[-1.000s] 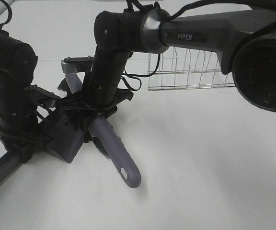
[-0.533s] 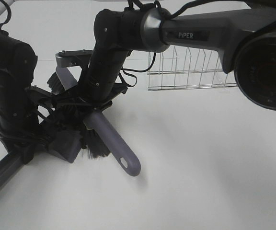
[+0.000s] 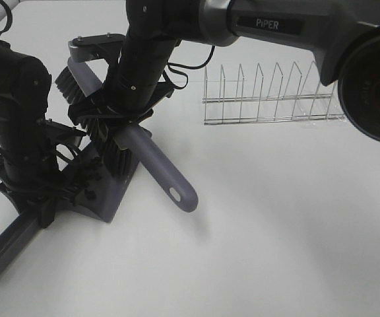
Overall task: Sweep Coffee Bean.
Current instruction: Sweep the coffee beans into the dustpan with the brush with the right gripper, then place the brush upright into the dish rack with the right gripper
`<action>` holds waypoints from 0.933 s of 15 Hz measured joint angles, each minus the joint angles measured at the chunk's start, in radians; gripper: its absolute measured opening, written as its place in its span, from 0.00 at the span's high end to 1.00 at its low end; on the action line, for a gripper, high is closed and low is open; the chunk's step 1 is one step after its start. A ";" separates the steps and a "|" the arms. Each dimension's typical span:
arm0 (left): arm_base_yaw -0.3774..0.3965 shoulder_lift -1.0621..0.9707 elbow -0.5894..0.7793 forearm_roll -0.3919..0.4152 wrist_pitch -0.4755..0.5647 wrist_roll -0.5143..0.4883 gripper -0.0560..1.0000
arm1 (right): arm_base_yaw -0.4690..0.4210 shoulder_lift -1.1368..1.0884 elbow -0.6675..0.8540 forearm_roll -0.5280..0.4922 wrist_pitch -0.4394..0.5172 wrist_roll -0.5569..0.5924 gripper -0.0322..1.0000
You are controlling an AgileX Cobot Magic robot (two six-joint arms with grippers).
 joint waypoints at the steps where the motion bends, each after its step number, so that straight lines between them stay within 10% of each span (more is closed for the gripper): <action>1: 0.000 0.000 0.000 -0.001 0.000 0.000 0.63 | 0.000 -0.001 -0.012 -0.014 0.014 0.000 0.63; 8: 0.018 0.003 -0.020 -0.041 -0.002 -0.199 0.63 | -0.100 -0.123 -0.062 -0.122 0.267 0.143 0.63; 14: 0.027 0.026 -0.093 -0.142 -0.037 -0.224 0.63 | -0.127 -0.311 0.017 -0.227 0.274 0.235 0.63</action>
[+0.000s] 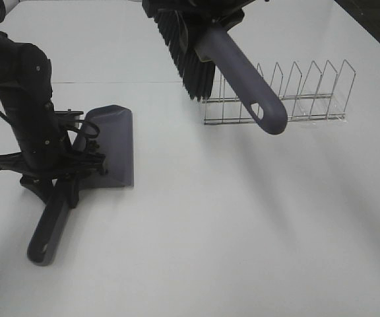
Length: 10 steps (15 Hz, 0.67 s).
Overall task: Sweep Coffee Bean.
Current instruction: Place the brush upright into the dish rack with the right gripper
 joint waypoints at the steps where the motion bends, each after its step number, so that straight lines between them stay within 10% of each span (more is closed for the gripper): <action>1: 0.000 0.006 -0.019 -0.031 -0.020 0.000 0.63 | 0.000 -0.050 0.043 -0.002 0.000 0.011 0.63; 10: 0.000 0.011 -0.043 -0.079 -0.135 -0.089 0.63 | 0.000 -0.454 0.769 -0.121 -0.126 0.185 0.64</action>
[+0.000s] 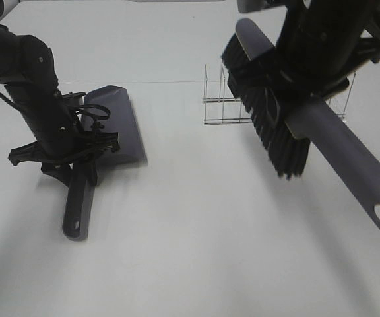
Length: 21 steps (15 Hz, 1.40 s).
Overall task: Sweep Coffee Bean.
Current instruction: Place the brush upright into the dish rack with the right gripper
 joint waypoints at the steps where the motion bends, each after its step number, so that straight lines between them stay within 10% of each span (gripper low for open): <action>1: 0.000 0.000 0.000 0.014 -0.003 0.000 0.63 | 0.000 -0.023 0.087 -0.002 -0.042 0.027 0.64; 9: 0.000 0.000 0.000 0.040 0.079 0.042 0.63 | -0.202 0.062 0.144 0.024 -0.009 0.034 0.64; 21: 0.000 0.000 0.000 0.061 0.098 0.044 0.63 | -0.237 0.605 -0.479 0.069 0.124 -0.030 0.64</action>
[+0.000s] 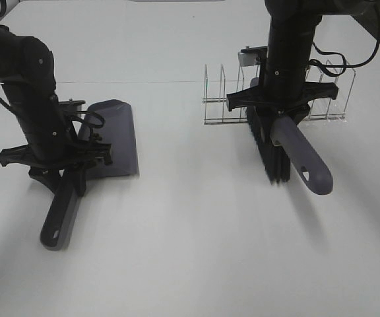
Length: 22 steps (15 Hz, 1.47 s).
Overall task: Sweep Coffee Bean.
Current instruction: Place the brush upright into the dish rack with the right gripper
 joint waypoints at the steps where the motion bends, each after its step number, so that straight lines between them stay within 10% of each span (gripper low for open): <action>1: 0.000 0.000 0.000 0.004 0.000 0.000 0.63 | -0.009 0.020 -0.032 0.013 -0.001 -0.006 0.64; 22: 0.000 0.000 0.000 0.013 0.000 0.000 0.63 | -0.051 0.095 -0.097 0.069 -0.265 -0.009 0.64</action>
